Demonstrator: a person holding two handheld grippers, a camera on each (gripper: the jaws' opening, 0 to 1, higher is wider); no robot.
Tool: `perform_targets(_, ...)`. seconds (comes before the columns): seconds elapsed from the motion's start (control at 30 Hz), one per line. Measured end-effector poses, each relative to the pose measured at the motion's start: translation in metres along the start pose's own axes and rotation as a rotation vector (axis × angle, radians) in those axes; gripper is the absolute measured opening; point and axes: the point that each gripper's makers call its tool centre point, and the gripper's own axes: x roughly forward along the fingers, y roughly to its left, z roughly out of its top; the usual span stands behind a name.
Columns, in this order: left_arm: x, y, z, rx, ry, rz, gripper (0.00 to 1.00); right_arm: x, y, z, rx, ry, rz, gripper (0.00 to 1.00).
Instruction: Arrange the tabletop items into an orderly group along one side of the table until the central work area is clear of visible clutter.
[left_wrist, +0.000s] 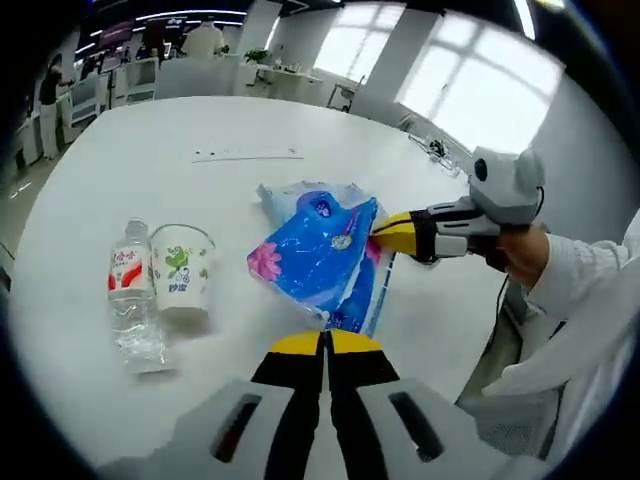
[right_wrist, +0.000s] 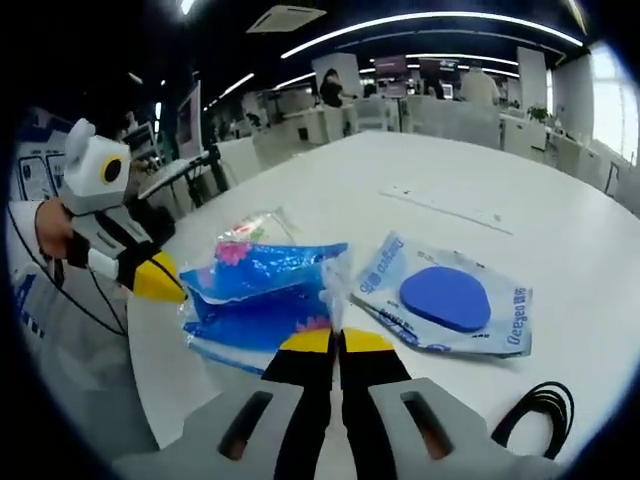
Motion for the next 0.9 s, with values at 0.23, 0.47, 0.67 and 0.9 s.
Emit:
perform_targets(0.23, 0.003, -0.013, 0.018, 0.088, 0.019, -0.036, 0.0, -0.018, -0.01, 0.006, 0.025, -0.039, -0.043, 0.0)
perform_targets(0.47, 0.008, -0.032, 0.03, 0.128, 0.023, -0.085, 0.0, -0.038, -0.024, 0.009, 0.052, -0.07, -0.089, 0.0)
perform_targets(0.67, 0.011, -0.045, 0.044, 0.193, 0.028, -0.113, 0.0, -0.055, -0.034, 0.013, 0.067, -0.099, -0.122, 0.0)
perform_targets(0.9, 0.022, -0.064, 0.058, 0.257, 0.044, -0.153, 0.0, -0.079, -0.05, 0.015, 0.086, -0.128, -0.169, 0.0)
